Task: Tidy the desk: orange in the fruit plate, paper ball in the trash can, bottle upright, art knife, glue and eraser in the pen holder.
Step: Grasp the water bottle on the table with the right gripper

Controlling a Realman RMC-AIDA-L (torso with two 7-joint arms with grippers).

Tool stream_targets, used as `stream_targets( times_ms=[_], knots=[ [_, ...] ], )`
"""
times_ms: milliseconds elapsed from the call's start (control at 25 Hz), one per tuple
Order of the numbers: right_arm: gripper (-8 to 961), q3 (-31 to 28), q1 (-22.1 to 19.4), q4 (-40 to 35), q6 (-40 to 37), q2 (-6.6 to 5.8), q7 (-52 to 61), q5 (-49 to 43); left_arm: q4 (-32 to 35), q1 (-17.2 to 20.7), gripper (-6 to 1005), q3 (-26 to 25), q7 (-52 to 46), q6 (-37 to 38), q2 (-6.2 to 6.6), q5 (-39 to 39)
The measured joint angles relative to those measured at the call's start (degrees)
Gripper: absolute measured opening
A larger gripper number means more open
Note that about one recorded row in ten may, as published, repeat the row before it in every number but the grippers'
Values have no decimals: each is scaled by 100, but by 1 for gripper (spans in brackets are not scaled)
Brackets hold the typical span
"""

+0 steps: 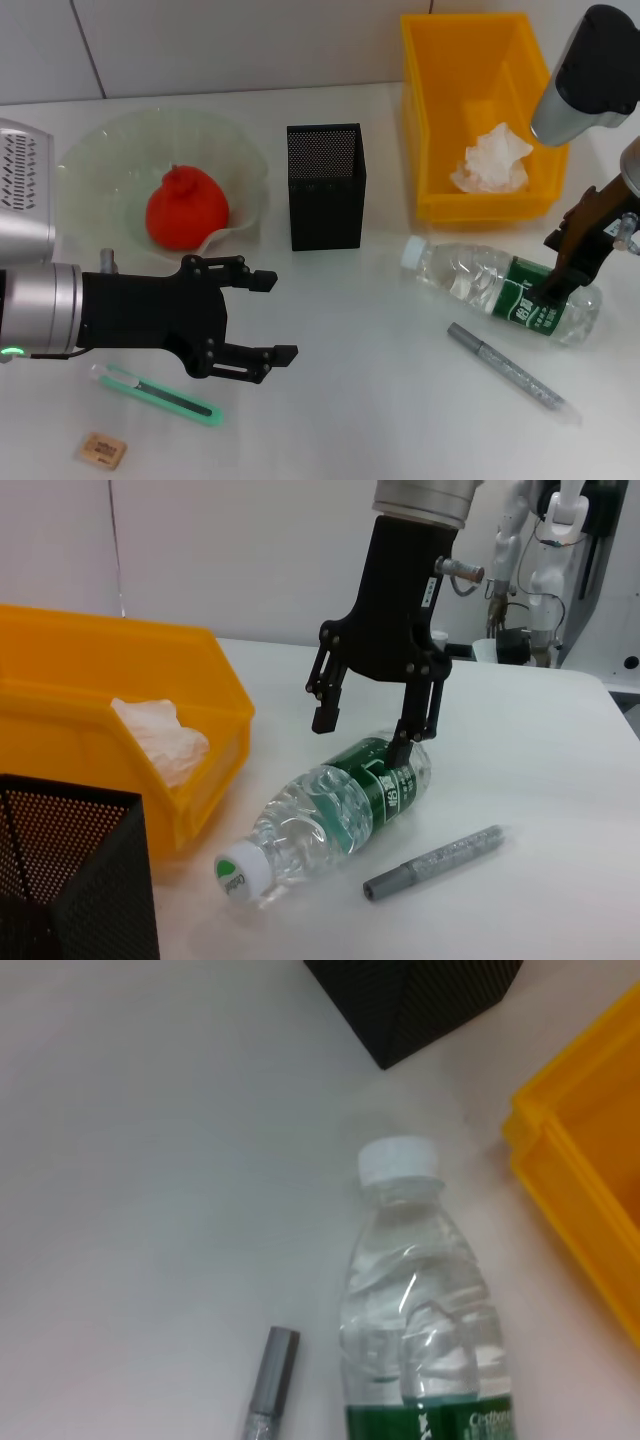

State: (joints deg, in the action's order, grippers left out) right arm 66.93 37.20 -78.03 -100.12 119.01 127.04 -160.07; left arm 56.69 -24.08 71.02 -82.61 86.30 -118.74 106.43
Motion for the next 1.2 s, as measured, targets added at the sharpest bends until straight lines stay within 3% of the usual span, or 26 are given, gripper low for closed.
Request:
stream_targets(
  times_ms=[1200],
  knots=[
    [776,12,245,792,470,9,48,-20,0,13,764,0,9,-75,9,1]
  ],
)
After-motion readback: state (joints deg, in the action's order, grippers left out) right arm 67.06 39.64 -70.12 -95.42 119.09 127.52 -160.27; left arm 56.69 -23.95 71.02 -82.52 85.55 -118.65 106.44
